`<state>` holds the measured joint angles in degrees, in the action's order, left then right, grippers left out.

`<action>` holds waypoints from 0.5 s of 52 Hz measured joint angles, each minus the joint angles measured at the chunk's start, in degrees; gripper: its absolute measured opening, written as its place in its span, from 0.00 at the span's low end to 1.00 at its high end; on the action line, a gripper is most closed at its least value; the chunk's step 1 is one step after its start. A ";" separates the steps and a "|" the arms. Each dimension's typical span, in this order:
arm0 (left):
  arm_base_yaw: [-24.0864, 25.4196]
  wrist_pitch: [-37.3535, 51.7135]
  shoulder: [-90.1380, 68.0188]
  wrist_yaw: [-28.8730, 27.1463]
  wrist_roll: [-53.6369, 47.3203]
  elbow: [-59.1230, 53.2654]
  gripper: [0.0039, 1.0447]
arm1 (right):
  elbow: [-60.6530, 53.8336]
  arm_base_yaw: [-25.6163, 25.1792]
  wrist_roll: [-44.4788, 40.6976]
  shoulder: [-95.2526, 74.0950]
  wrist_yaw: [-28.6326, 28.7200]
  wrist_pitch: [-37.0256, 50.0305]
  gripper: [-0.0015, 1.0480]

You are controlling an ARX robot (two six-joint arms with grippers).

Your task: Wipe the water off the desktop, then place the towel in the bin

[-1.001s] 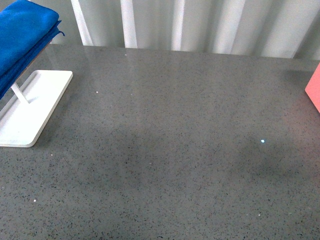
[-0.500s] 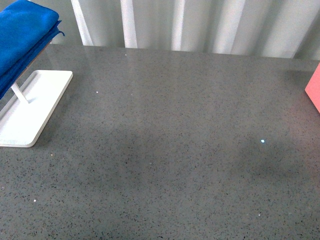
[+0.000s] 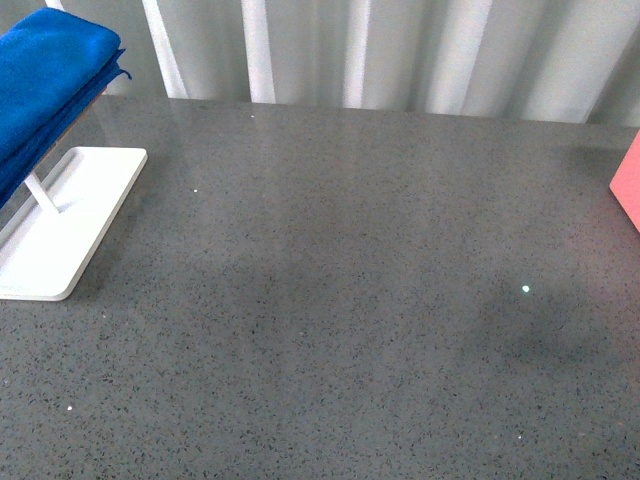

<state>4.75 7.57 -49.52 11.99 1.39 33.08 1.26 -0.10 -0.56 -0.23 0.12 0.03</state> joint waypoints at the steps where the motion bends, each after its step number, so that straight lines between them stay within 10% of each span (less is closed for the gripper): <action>1: -0.09 -0.13 -1.49 -0.02 -0.31 1.07 0.94 | 0.00 0.00 0.00 0.00 0.00 0.00 0.93; 26: 0.90 -17.31 -53.44 -7.37 -18.84 42.34 0.94 | 0.00 0.00 0.00 0.00 0.00 0.00 0.93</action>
<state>5.65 -9.74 -102.96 4.62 -17.45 75.42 1.26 -0.10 -0.56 -0.23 0.12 0.03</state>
